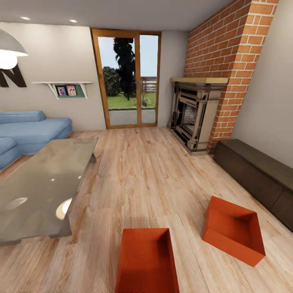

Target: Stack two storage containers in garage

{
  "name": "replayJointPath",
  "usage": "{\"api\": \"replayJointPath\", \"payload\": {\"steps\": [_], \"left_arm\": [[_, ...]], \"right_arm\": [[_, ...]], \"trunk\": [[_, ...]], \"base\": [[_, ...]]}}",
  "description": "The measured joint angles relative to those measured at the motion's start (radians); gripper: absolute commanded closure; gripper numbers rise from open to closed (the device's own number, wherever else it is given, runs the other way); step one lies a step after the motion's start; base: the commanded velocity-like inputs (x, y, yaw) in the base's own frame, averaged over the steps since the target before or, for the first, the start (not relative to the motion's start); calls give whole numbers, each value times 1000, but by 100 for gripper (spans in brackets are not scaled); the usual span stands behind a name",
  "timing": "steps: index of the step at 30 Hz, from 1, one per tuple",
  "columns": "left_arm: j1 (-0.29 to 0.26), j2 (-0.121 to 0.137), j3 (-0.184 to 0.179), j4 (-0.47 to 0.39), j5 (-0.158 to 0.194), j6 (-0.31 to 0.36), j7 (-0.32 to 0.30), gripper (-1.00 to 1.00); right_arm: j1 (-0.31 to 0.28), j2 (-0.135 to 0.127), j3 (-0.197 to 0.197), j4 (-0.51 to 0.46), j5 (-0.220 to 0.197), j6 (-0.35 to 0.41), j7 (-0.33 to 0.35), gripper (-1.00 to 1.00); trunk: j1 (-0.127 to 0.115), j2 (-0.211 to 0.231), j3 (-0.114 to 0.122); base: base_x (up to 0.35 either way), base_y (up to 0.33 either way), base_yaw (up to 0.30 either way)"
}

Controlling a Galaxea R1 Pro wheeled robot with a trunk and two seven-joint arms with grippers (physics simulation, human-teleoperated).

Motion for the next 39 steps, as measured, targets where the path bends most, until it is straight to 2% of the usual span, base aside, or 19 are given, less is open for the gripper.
{"api": "replayJointPath", "payload": {"steps": [10, 18, 27, 39], "left_arm": [[0, 0, 0, 0, 0, 0, 0, -100], [0, -1, 0, 0, 0, 0, 0, -100], [0, -1, 0, 1, 0, 0, 0, -100], [0, -1, 0, 0, 0, 0, 0, -100]], "right_arm": [[0, -1, 0, -1, 0, 0, 0, -100], [0, 0, -1, 0, -1, 0, 0, -100], [0, 0, -2, -1, -26, -1, 4, -100], [0, 1, -2, -1, -29, 0, 3, -100]], "trunk": [[0, 0, -10], [0, 0, -13], [0, 0, -18], [0, 0, -21]], "base": [[0, 0, 184], [0, 0, 24], [0, 0, -96], [0, 0, -108]]}}
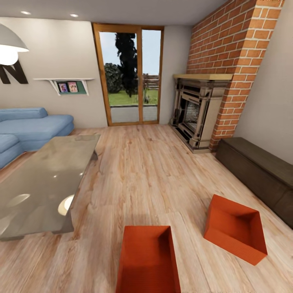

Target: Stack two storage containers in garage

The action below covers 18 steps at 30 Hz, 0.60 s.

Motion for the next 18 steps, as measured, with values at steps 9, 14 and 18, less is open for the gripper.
{"api": "replayJointPath", "payload": {"steps": [9, 14, 18], "left_arm": [[0, 0, 0, 0, 0, 0, 0, -100], [0, 0, 0, 0, 0, 0, 0, -100], [0, 0, 0, 0, 0, 0, 0, -100]], "right_arm": [[0, 1, 0, 0, 0, 0, -1, -100], [0, 5, 0, 0, 0, 2, -4, -100], [0, 2, 0, 0, -1, 0, -4, -100]], "trunk": [[0, 0, 0], [0, 0, 0], [0, 0, -3]], "base": [[0, 0, -53], [0, 0, 1], [0, 0, 59]]}}
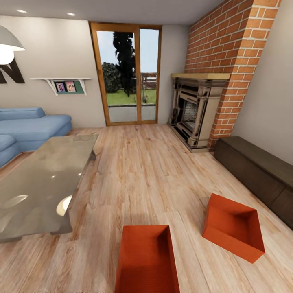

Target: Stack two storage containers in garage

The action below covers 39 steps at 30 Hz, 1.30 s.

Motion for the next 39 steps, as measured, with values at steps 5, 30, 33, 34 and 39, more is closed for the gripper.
{"api": "replayJointPath", "payload": {"steps": [5, 30, 33, 34, 39], "left_arm": [[0, 0, 0, 0, 0, 0, 0, -100], [0, 0, 0, 0, 0, 0, 0, -100], [0, 0, 0, 0, 0, 0, 0, -100], [0, 0, 0, 0, 0, 0, 0, -100], [0, 0, 0, 0, 0, 0, 0, -100]], "right_arm": [[0, -1, 0, 1, -1, 0, 1, -100], [0, -3, -2, 0, -13, -1, 5, -100], [0, -4, -1, -1, -28, -1, 5, -100], [0, -4, -1, -1, -29, -1, 5, -100], [0, -4, -1, 0, -34, -1, 5, -100]], "trunk": [[0, 0, -7], [0, 0, -27], [0, 0, -28], [0, 0, -28], [0, 0, -28]], "base": [[0, 0, 81], [0, 0, 2], [0, 0, -224], [0, 0, -152], [0, 0, -58]]}}
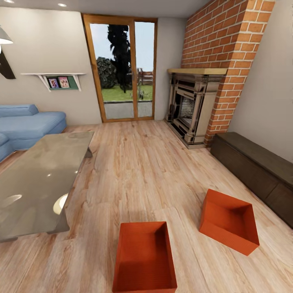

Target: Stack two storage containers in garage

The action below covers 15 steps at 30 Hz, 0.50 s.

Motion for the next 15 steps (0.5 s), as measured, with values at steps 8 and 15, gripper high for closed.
{"api": "replayJointPath", "payload": {"steps": [8, 15], "left_arm": [[0, 0, 0, 0, 0, 0, 0, -100], [0, 0, 0, 0, 0, 0, 0, -100]], "right_arm": [[0, 4, 2, 0, 0, 0, -4, -100], [0, 1, 2, 0, 0, -3, -5, -100]], "trunk": [[0, 0, -1], [0, 0, -9]], "base": [[0, 0, -7], [0, 0, 0]]}}
